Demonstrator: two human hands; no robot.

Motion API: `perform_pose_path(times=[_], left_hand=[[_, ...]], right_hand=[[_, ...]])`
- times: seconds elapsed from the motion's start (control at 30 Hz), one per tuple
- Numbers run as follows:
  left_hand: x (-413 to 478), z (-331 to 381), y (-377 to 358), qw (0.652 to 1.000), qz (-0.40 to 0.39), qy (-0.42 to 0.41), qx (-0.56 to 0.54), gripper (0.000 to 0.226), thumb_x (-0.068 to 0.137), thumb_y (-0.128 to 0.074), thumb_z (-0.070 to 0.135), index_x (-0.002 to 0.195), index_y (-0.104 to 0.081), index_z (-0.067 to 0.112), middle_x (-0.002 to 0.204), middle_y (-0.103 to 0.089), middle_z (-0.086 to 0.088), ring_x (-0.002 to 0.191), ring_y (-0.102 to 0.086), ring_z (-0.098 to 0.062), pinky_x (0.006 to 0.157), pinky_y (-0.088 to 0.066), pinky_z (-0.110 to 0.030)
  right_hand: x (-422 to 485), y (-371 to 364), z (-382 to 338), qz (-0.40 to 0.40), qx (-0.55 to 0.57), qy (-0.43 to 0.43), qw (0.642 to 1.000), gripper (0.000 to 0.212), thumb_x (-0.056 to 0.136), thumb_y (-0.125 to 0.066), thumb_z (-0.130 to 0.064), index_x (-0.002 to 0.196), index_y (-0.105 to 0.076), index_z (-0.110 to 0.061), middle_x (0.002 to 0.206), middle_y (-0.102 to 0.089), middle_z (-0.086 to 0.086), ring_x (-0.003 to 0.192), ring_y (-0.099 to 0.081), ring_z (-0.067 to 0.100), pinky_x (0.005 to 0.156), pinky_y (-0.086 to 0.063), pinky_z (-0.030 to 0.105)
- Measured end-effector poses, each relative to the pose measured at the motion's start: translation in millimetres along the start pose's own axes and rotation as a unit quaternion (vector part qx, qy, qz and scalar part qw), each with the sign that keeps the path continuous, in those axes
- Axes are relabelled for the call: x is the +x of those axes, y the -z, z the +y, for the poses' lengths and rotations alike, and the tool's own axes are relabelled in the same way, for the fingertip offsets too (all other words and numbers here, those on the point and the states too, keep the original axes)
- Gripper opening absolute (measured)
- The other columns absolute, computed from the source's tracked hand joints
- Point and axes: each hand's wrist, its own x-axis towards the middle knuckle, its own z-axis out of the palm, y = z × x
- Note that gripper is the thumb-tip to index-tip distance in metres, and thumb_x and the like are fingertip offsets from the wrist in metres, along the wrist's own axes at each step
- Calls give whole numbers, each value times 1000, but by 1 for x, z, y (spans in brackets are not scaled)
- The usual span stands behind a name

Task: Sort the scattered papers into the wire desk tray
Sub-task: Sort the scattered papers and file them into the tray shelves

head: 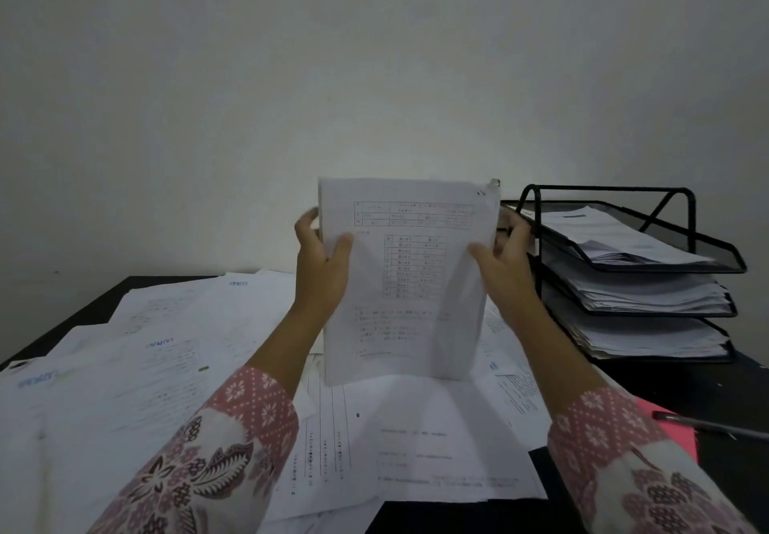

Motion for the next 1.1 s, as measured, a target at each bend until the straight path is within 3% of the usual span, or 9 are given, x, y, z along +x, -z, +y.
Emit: perform_pose_path(times=[0.13, 0.27, 0.4, 0.5, 0.6, 0.73, 0.9, 1.0, 1.1], left_hand=[[-23, -28, -2, 995, -13, 97, 5, 23, 98, -44, 28, 117, -38, 17, 114, -54, -5, 94, -57, -19, 73, -49, -28], [-45, -52, -5, 989, -12, 143, 33, 16, 98, -45, 26, 106, -40, 14, 106, -55, -5, 101, -58, -26, 76, -47, -31], [-52, -52, -6, 989, -18, 122, 87, 15, 99, -44, 21, 109, -41, 10, 112, -55, -9, 104, -56, -28, 78, -45, -29], [-49, -45, -6, 985, -45, 97, 134, 31, 99, -43, 20, 125, -40, 4, 123, -53, -12, 113, -53, -30, 88, -45, -31], [-44, -36, -10, 980, -88, 94, 149, 38, 98, -45, 21, 131, -39, 5, 130, -51, -12, 117, -51, -28, 93, -43, -35], [-40, -24, -20, 964, -187, 139, 132, 43, 97, -47, 23, 137, -37, 11, 132, -50, -7, 113, -51, -24, 94, -42, -34], [-48, -18, -35, 917, -320, 178, 160, 44, 96, -50, 23, 138, -38, 12, 132, -49, -4, 113, -50, -22, 94, -43, -34], [-58, -17, -46, 891, -364, 204, 180, 42, 96, -50, 19, 136, -40, 10, 130, -50, -8, 105, -50, -20, 87, -41, -29], [-70, -21, -58, 878, -385, 237, 157, 41, 96, -51, 17, 135, -42, 9, 128, -53, -9, 106, -54, -23, 91, -44, -33]], right_hand=[[-24, -2, 32, -9, -7, -93, 996, 38, 92, -47, -5, 128, -37, -15, 113, -54, 1, 92, -55, 10, 70, -47, 23], [-43, -8, 57, -11, -50, -131, 990, 24, 94, -41, -2, 112, -43, -17, 106, -57, 1, 87, -54, 11, 68, -45, 23], [-51, -11, 63, -14, -88, -131, 987, 23, 94, -37, 0, 116, -43, -4, 111, -57, 11, 92, -53, 18, 80, -47, 32], [-46, -2, 51, -2, -116, -99, 988, 25, 94, -38, 0, 115, -43, -12, 94, -55, -3, 79, -52, 9, 65, -43, 20], [-36, 16, 39, 26, -125, -77, 989, 12, 95, -45, -8, 105, -47, -13, 84, -54, -5, 69, -50, 9, 55, -39, 18], [-24, 47, 30, 57, -85, -148, 984, 21, 93, -54, -20, 112, -48, -12, 101, -56, 3, 83, -54, 16, 65, -44, 27], [-37, 87, 35, 80, -53, -248, 964, 15, 94, -54, -20, 102, -52, -7, 89, -58, 8, 70, -51, 16, 58, -40, 25], [-51, 102, 46, 74, -41, -294, 952, 25, 96, -50, -15, 115, -53, 0, 111, -61, 16, 86, -57, 25, 74, -48, 31], [-64, 121, 53, 65, -64, -321, 943, 26, 95, -42, 0, 117, -55, 5, 111, -60, 19, 81, -55, 24, 68, -46, 29]])
